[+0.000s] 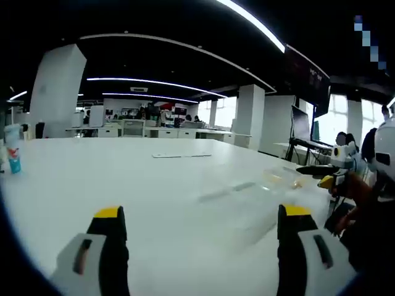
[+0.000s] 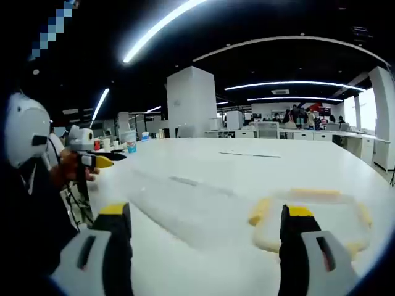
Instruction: Snap each plastic latch of the storage box into its locked position after aligning the lid with the box until every specified latch is closed and the lid sits flush.
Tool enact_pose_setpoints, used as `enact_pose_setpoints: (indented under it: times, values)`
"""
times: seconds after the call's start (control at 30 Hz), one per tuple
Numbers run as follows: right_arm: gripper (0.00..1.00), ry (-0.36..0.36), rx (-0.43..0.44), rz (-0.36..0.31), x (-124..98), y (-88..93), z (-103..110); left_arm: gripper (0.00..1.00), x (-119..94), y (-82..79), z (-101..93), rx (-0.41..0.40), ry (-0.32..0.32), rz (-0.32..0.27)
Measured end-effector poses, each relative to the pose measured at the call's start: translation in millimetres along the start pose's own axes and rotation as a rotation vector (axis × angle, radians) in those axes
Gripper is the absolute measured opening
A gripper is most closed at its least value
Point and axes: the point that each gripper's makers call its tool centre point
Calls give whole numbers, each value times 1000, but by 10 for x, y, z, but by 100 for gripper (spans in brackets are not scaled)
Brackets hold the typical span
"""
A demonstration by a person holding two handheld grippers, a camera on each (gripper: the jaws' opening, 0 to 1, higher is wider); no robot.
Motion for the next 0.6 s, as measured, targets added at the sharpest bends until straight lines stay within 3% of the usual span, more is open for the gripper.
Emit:
enact_pose_setpoints:
  times: [0.03, 0.2, 0.6]
  values:
    - [100, -2, 1, -7, 5, -16, 3, 100, -14, -16, -41, 21, 20, -18]
    - [100, -4, -7, -21, 40, -60, 22, 100, -66, 34, -62, 15, 35, 1]
    - [100, -11, -17, -8, 44, -14, 42, 100, -112, -17, -22, 7, 22, -21]
Point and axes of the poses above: the point that each gripper's makers call its tool centre point, and the gripper's own axes: x roughly forward along the fingers, z roughly to its left, y roughly out of its underside, and after that the axes turned 8 degrees about -y, right-handed
